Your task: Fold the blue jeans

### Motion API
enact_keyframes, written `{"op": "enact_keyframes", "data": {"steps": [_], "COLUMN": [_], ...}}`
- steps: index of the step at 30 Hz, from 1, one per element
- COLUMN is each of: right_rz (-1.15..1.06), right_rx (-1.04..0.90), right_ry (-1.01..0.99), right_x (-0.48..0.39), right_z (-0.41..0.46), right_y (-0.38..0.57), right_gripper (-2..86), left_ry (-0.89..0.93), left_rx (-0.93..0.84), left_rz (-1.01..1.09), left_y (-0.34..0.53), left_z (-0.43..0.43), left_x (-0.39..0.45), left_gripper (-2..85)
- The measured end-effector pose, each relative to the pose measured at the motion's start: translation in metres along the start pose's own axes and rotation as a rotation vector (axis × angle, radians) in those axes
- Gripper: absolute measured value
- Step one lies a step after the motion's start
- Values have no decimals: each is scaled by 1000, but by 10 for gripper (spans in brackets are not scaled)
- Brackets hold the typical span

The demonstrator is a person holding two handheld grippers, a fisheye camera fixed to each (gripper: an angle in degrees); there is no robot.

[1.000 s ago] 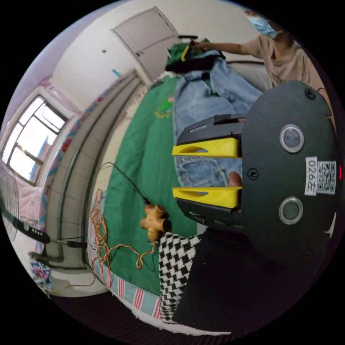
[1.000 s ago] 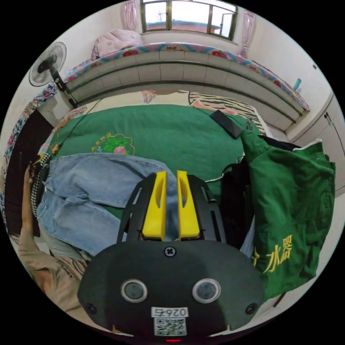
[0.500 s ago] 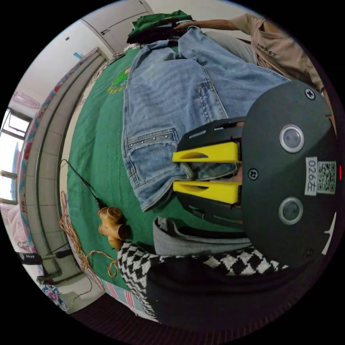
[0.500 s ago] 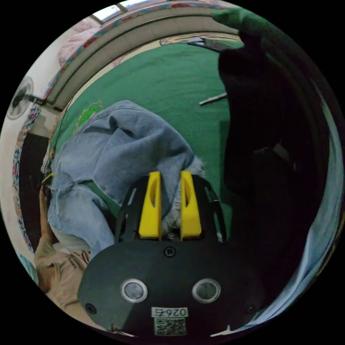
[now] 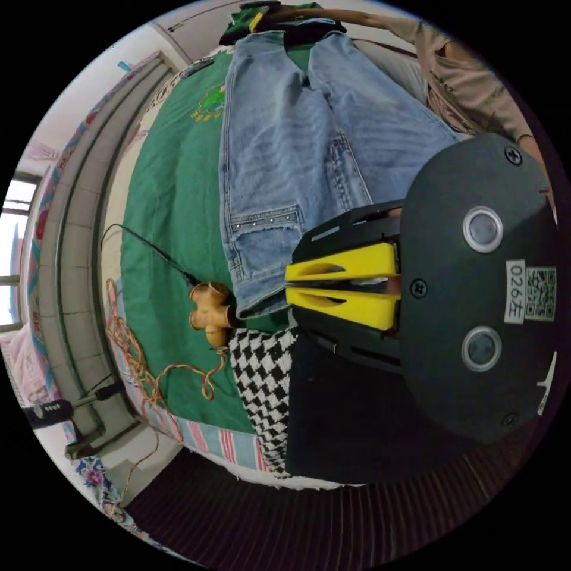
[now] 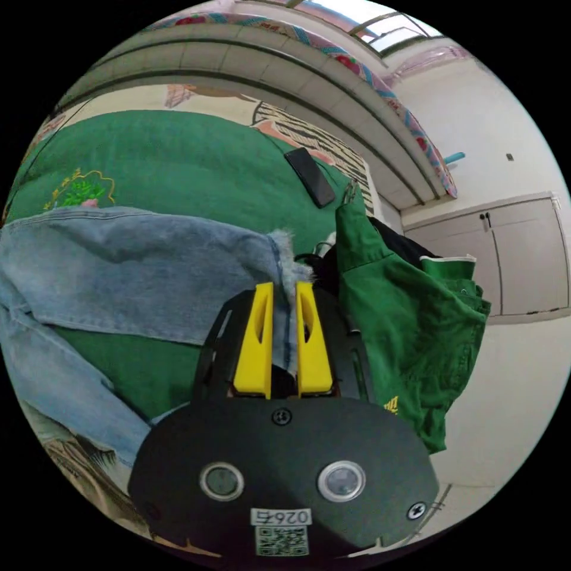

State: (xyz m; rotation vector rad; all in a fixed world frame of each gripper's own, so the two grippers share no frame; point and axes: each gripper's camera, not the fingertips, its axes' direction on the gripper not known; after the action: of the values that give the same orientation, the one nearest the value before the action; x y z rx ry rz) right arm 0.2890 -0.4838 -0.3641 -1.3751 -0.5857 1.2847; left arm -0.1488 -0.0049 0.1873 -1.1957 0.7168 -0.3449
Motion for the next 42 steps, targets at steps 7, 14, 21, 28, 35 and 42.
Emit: {"op": "enact_keyframes", "data": {"steps": [7, 14, 21, 28, 35, 42], "right_rz": [2, 70, 72, 239, 91, 277], "right_rx": [79, 182, 65, 162, 14, 370], "right_ry": [-104, -312, -377, -407, -456, -108], "right_x": [-4, -4, 8, 64, 50, 80], "right_z": [25, 74, 132, 143, 167, 99], "right_y": [-19, -70, -109, -129, -125, -94], "right_gripper": [19, -10, -7, 88, -6, 71], "left_ry": [-174, 256, 72, 174, 54, 83], "left_rx": [261, 318, 61, 317, 205, 441], "left_rz": [104, 233, 329, 226, 390, 323], "left_y": [14, -4, -23, -52, -63, -46], "left_z": [-42, -21, 40, 25, 70, 49], "left_x": [65, 111, 142, 138, 190, 183], "left_gripper": [-9, -10, -7, 104, 12, 27]}}
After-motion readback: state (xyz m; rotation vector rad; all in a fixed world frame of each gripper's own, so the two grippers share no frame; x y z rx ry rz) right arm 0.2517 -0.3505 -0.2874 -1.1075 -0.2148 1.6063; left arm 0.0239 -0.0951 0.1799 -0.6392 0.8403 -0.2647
